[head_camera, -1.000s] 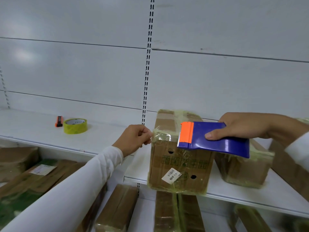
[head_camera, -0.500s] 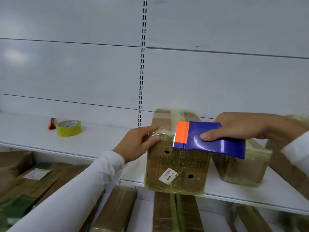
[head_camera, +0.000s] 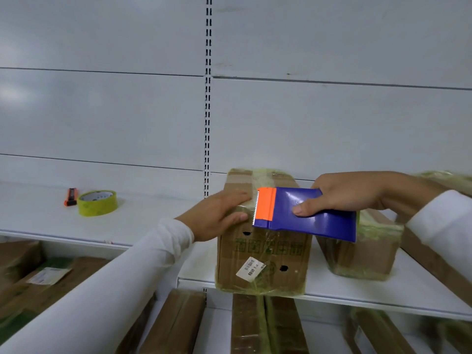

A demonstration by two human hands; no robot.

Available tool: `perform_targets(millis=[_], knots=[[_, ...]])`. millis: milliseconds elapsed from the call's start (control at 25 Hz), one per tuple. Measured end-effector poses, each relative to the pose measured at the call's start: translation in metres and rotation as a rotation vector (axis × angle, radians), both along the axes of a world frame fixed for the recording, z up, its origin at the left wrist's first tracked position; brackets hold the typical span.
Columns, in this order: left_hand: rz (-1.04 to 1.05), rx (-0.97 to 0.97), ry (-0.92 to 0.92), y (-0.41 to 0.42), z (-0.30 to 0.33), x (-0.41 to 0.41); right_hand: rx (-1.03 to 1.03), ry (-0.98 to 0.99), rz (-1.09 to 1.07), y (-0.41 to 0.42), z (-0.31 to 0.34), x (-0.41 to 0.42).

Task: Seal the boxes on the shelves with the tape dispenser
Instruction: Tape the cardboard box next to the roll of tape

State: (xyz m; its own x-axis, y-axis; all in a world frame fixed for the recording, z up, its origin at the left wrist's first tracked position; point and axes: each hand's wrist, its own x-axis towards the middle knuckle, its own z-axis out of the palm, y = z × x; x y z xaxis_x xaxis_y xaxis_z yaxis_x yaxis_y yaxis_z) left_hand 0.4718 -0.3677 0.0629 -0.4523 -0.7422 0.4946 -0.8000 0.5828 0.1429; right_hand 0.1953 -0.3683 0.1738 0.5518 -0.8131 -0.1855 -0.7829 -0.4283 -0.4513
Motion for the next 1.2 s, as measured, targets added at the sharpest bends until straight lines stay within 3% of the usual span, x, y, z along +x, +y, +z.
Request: perform_targets(millis=[120,400,600,760,880,1200], knots=[[-0.014,0.056,0.145,-0.006,-0.008,0.006,-0.020,-0.030,0.030,-0.004,-0.006,-0.003],[-0.017,0.126,0.047,-0.004,0.006,0.016,0.059,0.002,-0.040,-0.001,0.007,-0.076],[0.055,0.189,-0.075,0.002,0.030,0.008,-0.053,-0.035,-0.107,-0.011,-0.017,-0.072],[0.196,-0.032,-0.296,-0.003,0.040,-0.023,-0.070,-0.058,-0.121,-0.016,-0.021,-0.067],[0.179,-0.012,-0.416,-0.015,0.029,-0.057,-0.027,-0.060,-0.110,-0.016,-0.025,-0.071],[0.130,-0.053,-0.377,-0.020,0.020,-0.048,-0.105,-0.075,-0.063,-0.011,-0.028,-0.070]])
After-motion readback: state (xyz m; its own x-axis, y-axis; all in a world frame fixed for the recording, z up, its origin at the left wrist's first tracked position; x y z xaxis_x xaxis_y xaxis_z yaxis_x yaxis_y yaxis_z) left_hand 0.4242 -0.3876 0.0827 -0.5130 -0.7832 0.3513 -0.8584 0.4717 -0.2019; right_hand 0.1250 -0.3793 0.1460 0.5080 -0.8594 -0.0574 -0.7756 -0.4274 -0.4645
